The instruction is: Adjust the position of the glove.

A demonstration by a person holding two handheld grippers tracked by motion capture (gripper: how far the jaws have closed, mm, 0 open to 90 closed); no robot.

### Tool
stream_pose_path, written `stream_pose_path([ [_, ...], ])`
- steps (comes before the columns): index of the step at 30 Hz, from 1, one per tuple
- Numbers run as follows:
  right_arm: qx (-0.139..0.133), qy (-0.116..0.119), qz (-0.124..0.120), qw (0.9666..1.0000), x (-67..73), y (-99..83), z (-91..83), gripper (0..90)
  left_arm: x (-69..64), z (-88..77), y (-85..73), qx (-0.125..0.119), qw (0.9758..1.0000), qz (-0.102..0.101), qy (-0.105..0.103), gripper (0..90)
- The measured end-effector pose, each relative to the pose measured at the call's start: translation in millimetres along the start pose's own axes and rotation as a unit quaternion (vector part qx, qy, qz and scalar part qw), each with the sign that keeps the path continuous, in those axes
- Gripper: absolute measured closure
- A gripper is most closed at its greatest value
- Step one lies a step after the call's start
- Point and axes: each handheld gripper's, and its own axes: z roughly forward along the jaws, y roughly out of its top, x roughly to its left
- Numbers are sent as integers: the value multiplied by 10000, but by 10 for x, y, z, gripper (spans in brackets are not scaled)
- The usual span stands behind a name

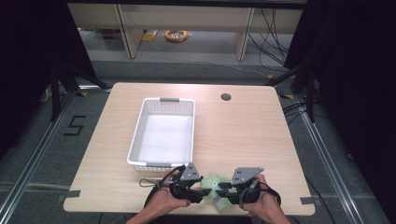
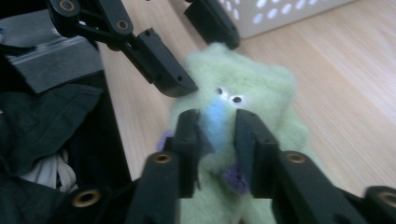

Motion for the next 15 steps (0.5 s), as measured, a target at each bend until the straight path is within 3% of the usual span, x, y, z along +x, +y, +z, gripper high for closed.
stream_pose_path([
  [1, 6, -161, 111, 9998, 23, 2, -33, 600, 1, -7, 1, 9, 10000, 92, -33, 482],
  [3, 141, -355, 287, 9989, 77, -17, -108, 568, -19, -6, -2, -13, 10000, -18, 11, 492],
  [5, 232, -551, 556, 9967, 123, -73, -176, 552, -16, -10, 0, 34, 10000, 52, 17, 499],
  [7, 315, -613, 862, 9939, 168, -208, -193, 553, -24, -6, -6, 74, 9999, 130, 11, 527],
  [8, 315, -613, 862, 9939, 168, -208, -193, 553, -41, 5, -12, 33, 10000, 27, 17, 527],
  [10, 370, -612, 902, 9934, 169, -264, -154, 569, -25, -2, -7, 101, 9996, 269, 52, 567],
  [11, 463, -567, 964, 9926, 166, -278, -139, 582, -47, 5, -13, 80, 9998, 163, 60, 585],
  [13, 466, -520, 1072, 9918, 168, -292, -82, 611, -54, 0, -18, 165, 9993, 300, 161, 628],
  [14, 633, -415, 1167, 9903, 158, -291, -59, 665, -60, 2, -22, 211, 9992, 284, 207, 670],
  [15, 633, -415, 1167, 9903, 158, -291, -59, 665, -76, 4, -23, 191, 9992, 277, 202, 670],
])
